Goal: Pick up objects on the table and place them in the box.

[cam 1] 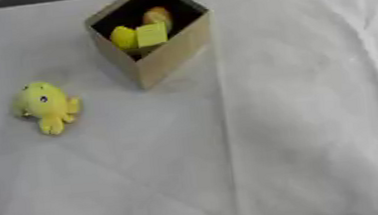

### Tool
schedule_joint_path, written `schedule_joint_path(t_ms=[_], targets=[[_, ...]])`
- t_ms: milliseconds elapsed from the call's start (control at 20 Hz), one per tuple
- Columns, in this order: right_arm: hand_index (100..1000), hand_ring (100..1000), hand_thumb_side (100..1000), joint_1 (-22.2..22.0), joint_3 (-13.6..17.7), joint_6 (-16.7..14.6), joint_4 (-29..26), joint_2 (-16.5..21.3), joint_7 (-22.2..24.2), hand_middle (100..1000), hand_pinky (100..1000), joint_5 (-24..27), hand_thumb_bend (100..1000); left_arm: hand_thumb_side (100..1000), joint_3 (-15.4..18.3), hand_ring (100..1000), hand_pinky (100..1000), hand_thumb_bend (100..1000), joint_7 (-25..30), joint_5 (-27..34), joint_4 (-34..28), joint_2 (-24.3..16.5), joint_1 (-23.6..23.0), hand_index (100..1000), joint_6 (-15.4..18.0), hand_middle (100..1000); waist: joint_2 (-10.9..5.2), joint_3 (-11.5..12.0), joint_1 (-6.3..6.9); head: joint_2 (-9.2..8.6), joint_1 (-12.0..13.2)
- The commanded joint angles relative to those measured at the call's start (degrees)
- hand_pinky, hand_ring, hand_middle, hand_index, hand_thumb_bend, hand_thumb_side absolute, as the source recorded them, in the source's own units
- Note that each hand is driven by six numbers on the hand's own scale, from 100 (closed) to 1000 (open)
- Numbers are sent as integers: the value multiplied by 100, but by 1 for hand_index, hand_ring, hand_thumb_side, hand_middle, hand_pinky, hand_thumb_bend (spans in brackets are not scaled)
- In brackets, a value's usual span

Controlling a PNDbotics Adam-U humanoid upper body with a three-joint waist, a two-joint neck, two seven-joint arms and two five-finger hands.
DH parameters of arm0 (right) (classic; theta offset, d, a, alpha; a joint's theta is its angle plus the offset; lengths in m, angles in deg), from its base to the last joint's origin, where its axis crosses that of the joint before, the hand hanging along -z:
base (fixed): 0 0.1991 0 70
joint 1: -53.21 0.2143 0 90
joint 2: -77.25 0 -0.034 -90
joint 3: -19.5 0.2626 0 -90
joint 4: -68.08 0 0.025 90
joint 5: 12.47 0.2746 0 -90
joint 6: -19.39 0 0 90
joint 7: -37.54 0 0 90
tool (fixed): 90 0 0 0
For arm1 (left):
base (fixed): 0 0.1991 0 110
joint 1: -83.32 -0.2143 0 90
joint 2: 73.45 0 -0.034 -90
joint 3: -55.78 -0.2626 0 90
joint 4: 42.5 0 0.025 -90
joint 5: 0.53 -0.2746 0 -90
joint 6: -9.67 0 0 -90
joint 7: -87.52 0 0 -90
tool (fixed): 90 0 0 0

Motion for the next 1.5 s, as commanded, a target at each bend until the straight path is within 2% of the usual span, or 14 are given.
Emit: schedule_joint_path(t_ms=[50, 100, 200, 300, 400, 450, 650, 900, 1100, 1500], targets=[[845, 882, 345, 38, 101, 120, -286, 210, -108, 679, 893, 118, 100, 681, -196, 803, 842, 287, 528, -274, 591, -843, 302, 883, 108, 734, -102, -14, 26, -6, 19], [844, 882, 346, 27, 97, 148, -303, 220, -110, 679, 893, 114, 100, 696, -300, 805, 843, 295, 778, -397, 785, -1009, 398, 888, 167, 738, -101, -19, 36, -10, 20], [840, 879, 346, 14, 102, 184, -329, 229, -121, 675, 892, 107, 100, 667, -527, 818, 849, 332, 1364, -658, 1117, -1264, 598, 903, 376, 759, -101, -24, 54, -8, 26], [839, 877, 347, 14, 105, 200, -338, 231, -144, 673, 892, 110, 100, 608, -747, 836, 860, 413, 2000, -935, 1375, -1429, 789, 913, 648, 785, -102, -21, 66, -5, 34], [839, 876, 354, 22, 91, 209, -329, 226, -141, 672, 891, 108, 100, 573, -937, 849, 872, 483, 2582, -1194, 1575, -1499, 945, 918, 913, 798, -104, -17, 74, -2, 43], [839, 875, 352, 27, 84, 211, -323, 218, -133, 670, 891, 104, 100, 519, -1031, 853, 875, 561, 2865, -1306, 1653, -1503, 1011, 919, 1030, 799, -105, -14, 77, 2, 48], [838, 871, 374, 27, 81, 219, -291, 179, -103, 666, 890, 80, 100, 422, -1340, 848, 870, 612, 3726, -1536, 1799, -1462, 1146, 907, 1380, 787, -105, -5, 78, 9, 73], [836, 867, 382, 4, 99, 235, -265, 120, -95, 661, 889, 76, 100, 312, -1602, 845, 865, 622, 4083, -1603, 1918, -1316, 1391, 903, 1563, 784, -133, 25, 70, -4, 129], [834, 865, 374, -10, 109, 240, -268, 73, -94, 658, 888, 64, 100, 268, -1826, 846, 866, 644, 4220, -1672, 2173, -1058, 1745, 890, 1693, 782, -160, 40, 49, -21, 125], [831, 861, 380, -10, 114, 248, -277, 28, -106, 652, 887, 76, 100, 290, -2133, 828, 861, 644, 4721, -2009, 3307, -434, 2402, 866, 1945, 762, -124, 35, 57, -42, 109]])
